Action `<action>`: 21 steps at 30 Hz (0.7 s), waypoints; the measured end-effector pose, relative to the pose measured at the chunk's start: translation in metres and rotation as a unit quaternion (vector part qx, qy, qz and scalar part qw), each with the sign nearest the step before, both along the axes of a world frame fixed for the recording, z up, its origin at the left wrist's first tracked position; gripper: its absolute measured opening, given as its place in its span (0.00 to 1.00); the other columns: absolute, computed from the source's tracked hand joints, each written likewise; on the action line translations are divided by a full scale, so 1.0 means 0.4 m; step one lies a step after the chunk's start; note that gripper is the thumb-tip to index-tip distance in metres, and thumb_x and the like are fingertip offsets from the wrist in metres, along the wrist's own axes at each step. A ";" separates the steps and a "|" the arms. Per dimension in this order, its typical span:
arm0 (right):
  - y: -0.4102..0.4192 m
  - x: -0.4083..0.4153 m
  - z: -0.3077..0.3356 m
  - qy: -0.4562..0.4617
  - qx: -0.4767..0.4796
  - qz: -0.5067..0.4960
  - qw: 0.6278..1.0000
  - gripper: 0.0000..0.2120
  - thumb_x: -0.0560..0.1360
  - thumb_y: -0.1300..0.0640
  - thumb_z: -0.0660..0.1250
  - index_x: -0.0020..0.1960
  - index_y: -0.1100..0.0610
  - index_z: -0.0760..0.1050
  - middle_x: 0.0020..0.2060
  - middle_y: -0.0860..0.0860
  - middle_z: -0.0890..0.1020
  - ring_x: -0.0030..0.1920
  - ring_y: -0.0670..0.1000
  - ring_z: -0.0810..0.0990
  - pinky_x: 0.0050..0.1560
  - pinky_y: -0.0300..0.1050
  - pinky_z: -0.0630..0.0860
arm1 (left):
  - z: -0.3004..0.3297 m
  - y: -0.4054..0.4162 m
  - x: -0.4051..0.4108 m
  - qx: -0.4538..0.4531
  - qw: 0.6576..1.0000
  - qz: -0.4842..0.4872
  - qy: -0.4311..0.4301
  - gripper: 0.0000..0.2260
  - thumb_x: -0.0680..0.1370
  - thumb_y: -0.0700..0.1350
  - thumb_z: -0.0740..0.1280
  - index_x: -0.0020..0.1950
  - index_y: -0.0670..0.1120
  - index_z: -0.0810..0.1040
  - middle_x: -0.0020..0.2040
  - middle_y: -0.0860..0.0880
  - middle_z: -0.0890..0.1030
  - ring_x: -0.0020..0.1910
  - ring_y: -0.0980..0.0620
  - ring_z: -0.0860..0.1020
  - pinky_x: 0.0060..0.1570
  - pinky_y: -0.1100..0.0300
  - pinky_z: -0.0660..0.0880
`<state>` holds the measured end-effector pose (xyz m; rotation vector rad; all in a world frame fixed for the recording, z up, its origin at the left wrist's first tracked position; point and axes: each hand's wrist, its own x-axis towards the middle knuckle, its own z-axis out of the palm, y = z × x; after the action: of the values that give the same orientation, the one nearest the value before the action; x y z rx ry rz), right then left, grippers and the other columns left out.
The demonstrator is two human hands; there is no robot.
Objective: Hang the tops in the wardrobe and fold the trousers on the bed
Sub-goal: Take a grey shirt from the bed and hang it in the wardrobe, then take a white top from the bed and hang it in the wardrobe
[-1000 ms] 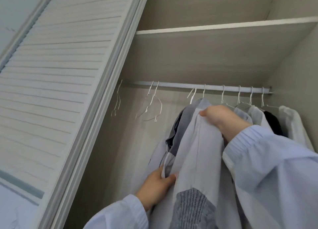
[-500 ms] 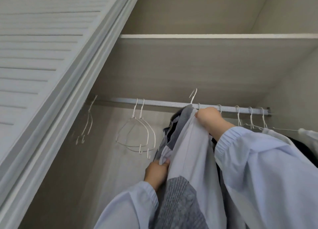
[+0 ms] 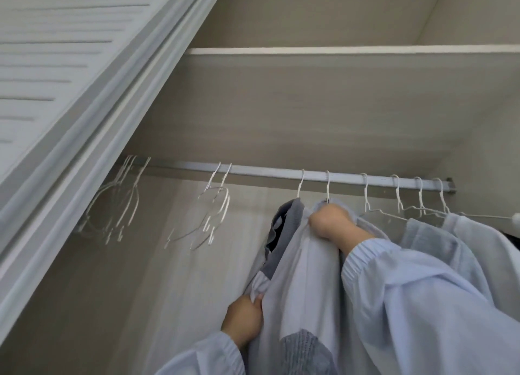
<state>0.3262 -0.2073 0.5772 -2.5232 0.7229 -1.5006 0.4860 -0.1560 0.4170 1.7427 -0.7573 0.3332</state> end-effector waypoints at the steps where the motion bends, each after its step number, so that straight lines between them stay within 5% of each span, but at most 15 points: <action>1: -0.006 0.000 -0.004 0.023 -0.016 -0.016 0.999 0.16 0.77 0.59 0.57 0.61 0.66 0.74 0.59 0.61 0.77 0.61 0.59 0.74 0.56 0.45 0.71 | -0.011 0.006 -0.003 0.005 1.000 -0.008 0.001 0.20 0.83 0.52 0.51 0.59 0.40 0.75 0.62 0.40 0.77 0.61 0.46 0.75 0.58 0.62 0.69; 5: -0.006 -0.026 -0.028 0.000 -0.087 -0.077 0.993 0.15 0.77 0.57 0.59 0.59 0.64 0.72 0.58 0.60 0.76 0.59 0.60 0.74 0.52 0.46 0.70 | -0.036 0.035 -0.043 0.018 0.999 -0.003 -0.035 0.12 0.81 0.52 0.55 0.48 0.45 0.71 0.57 0.41 0.78 0.55 0.46 0.76 0.49 0.63 0.71; 8: 0.037 -0.057 -0.092 -0.092 -0.352 -0.134 0.922 0.11 0.68 0.66 0.66 0.50 0.62 0.74 0.47 0.60 0.76 0.49 0.60 0.75 0.44 0.49 0.70 | -0.061 0.076 -0.091 0.039 0.993 0.061 -0.088 0.17 0.77 0.52 0.63 0.62 0.47 0.67 0.60 0.45 0.72 0.55 0.47 0.74 0.49 0.60 0.71; 10: 0.068 -0.067 -0.152 -0.128 -0.450 -0.070 0.881 0.12 0.58 0.67 0.72 0.40 0.61 0.76 0.37 0.58 0.78 0.39 0.59 0.77 0.37 0.46 0.71 | -0.083 0.124 -0.122 0.068 0.970 0.173 -0.155 0.26 0.75 0.51 0.65 0.69 0.50 0.61 0.63 0.47 0.68 0.59 0.46 0.72 0.53 0.56 0.72; 12: 0.114 -0.076 -0.235 -0.041 -0.392 0.026 0.919 0.09 0.67 0.62 0.68 0.47 0.59 0.76 0.42 0.56 0.79 0.45 0.59 0.77 0.40 0.46 0.69 | -0.100 0.190 -0.174 0.102 0.947 0.223 -0.207 0.24 0.75 0.51 0.65 0.69 0.52 0.63 0.63 0.49 0.69 0.59 0.47 0.73 0.54 0.55 0.72; 15: 0.193 -0.119 -0.380 -0.020 -0.153 0.198 0.968 0.08 0.74 0.57 0.60 0.52 0.53 0.73 0.48 0.50 0.80 0.50 0.55 0.76 0.42 0.44 0.67 | -0.146 0.310 -0.289 0.170 0.931 0.228 -0.229 0.12 0.75 0.49 0.64 0.58 0.53 0.73 0.56 0.53 0.76 0.54 0.49 0.77 0.53 0.54 0.74; 17: 0.257 -0.174 -0.493 -0.055 -0.041 0.299 0.952 0.06 0.74 0.56 0.60 0.49 0.51 0.73 0.46 0.50 0.81 0.50 0.55 0.76 0.44 0.44 0.68 | -0.205 0.400 -0.392 0.210 0.908 0.251 -0.263 0.06 0.76 0.48 0.63 0.51 0.53 0.76 0.47 0.54 0.77 0.50 0.48 0.78 0.50 0.54 0.74; 21: 0.372 -0.326 -0.729 -0.052 -0.019 0.438 0.897 0.04 0.75 0.54 0.61 0.46 0.51 0.74 0.41 0.49 0.82 0.44 0.53 0.77 0.40 0.44 0.69 | -0.378 0.580 -0.644 0.289 0.866 0.310 -0.268 0.05 0.72 0.53 0.57 0.41 0.57 0.71 0.36 0.57 0.70 0.41 0.47 0.78 0.36 0.57 0.70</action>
<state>0.1959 -0.0585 0.2858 -2.2331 -0.4410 -1.2582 0.2284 0.0762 0.2658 2.4985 -0.6982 1.1638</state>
